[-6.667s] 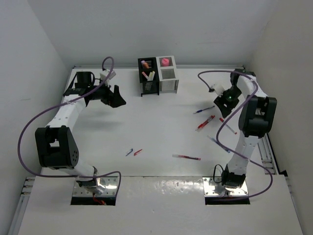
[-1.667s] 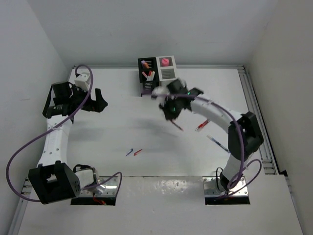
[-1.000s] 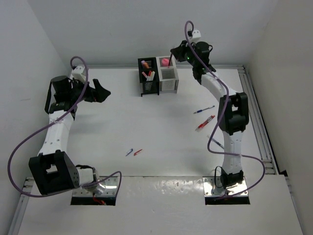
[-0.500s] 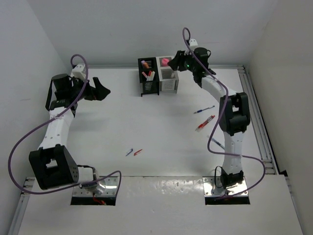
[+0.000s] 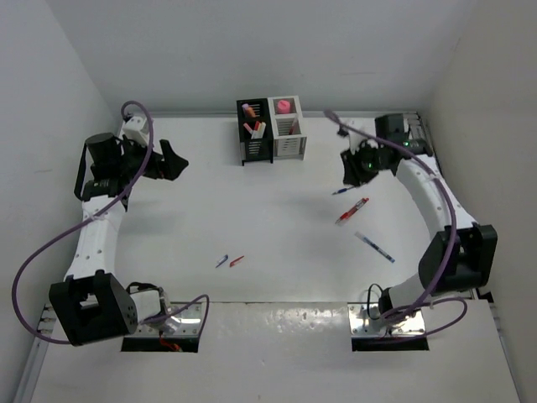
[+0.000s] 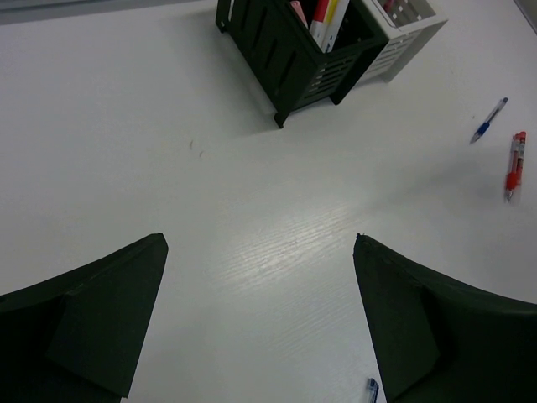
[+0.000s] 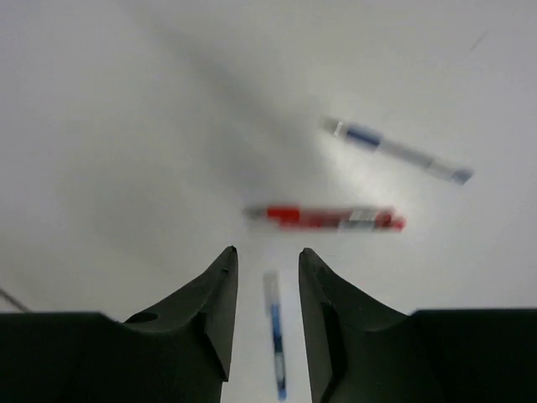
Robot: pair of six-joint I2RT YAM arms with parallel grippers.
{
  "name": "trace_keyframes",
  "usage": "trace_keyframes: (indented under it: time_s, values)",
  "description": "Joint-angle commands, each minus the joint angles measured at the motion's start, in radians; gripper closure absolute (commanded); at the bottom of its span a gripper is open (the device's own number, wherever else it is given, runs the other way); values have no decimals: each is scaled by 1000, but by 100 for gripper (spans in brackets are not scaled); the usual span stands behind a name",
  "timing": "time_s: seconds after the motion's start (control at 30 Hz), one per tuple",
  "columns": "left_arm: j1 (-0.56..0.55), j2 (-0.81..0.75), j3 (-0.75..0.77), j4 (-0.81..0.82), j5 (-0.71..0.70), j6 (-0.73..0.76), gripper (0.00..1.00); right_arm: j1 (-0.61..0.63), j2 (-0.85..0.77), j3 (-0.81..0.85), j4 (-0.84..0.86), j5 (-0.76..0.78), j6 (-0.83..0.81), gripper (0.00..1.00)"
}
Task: Sort the stationery into containers
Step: Pick up the pen from the center of the board.
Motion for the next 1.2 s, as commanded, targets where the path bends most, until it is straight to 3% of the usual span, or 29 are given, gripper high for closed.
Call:
trace_keyframes:
  time_s: [0.0,0.2,0.73,0.9,1.0,1.13,1.17]
  values:
    - [-7,-37,-23,15,2,2,0,-8,21,-194,-188,139,-166,65]
    - [-18,-77,-12,-27,-23,9,0,6,-3,-407,-81,257,-184,54]
    - [-18,-59,-5,-42,-38,3,0,-30,159,-472,48,315,-227,59]
    - [-18,-46,-2,-42,-41,5,0,-17,180,-544,97,338,-250,71]
    - [-20,-49,-3,-48,-46,11,0,-10,159,-530,68,325,-250,86]
    - [-20,-39,6,-48,-38,15,0,44,62,-322,-84,172,-191,99]
    - [-18,-33,17,-44,-35,12,0,53,54,-182,-104,121,-174,100]
